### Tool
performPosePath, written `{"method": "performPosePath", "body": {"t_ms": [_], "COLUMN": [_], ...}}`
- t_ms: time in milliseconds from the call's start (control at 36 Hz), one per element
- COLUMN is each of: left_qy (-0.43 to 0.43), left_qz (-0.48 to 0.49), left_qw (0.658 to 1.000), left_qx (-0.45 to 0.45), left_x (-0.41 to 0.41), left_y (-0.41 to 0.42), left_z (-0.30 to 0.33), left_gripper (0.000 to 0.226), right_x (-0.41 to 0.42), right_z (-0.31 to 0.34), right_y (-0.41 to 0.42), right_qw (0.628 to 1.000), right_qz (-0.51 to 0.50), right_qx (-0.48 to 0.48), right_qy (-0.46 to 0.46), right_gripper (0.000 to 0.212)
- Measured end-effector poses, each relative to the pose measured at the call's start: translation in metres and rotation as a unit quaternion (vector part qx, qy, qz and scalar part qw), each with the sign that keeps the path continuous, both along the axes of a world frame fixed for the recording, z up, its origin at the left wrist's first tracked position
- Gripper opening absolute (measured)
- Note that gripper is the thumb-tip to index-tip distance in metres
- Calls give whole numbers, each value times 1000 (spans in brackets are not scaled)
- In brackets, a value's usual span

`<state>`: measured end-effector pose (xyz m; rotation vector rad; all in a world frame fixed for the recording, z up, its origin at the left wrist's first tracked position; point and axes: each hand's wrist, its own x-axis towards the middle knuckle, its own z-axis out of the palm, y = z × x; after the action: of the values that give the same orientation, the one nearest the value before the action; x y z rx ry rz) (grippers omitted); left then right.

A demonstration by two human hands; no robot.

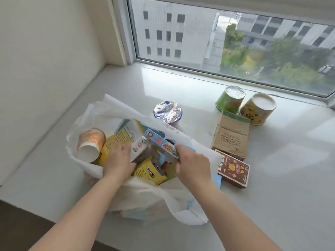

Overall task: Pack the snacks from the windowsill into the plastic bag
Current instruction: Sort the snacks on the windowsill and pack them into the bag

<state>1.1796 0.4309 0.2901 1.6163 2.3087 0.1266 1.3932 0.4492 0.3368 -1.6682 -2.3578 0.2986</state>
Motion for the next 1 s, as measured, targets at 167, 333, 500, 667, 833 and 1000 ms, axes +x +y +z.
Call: {"method": "performPosePath", "body": {"t_ms": [167,333,500,667,833,1000], "left_qy": [43,17,-63,-81,-147,-231], "left_qz": [-102,-159,-87,-120,-187,-287], "left_qw": [993,984,994,985,958,926], "left_qx": [-33,-78,-31,92,160,86], "left_x": [6,-4,2,49,134,227], "left_y": [-4,0,13,34,36,0], "left_z": [-10,-14,-6,24,47,25], "left_gripper": [66,58,43,28,24,27], "right_x": [-49,-71,-52,9,107,178], "right_z": [-18,-44,-38,-33,-55,-82], "right_y": [36,51,44,16,0,-14], "right_qw": [996,982,997,951,894,900], "right_qz": [10,22,13,-83,-327,-377], "right_qx": [-22,-170,-69,142,98,8], "right_qy": [-86,-80,10,262,290,221], "right_gripper": [44,47,31,28,46,41]}}
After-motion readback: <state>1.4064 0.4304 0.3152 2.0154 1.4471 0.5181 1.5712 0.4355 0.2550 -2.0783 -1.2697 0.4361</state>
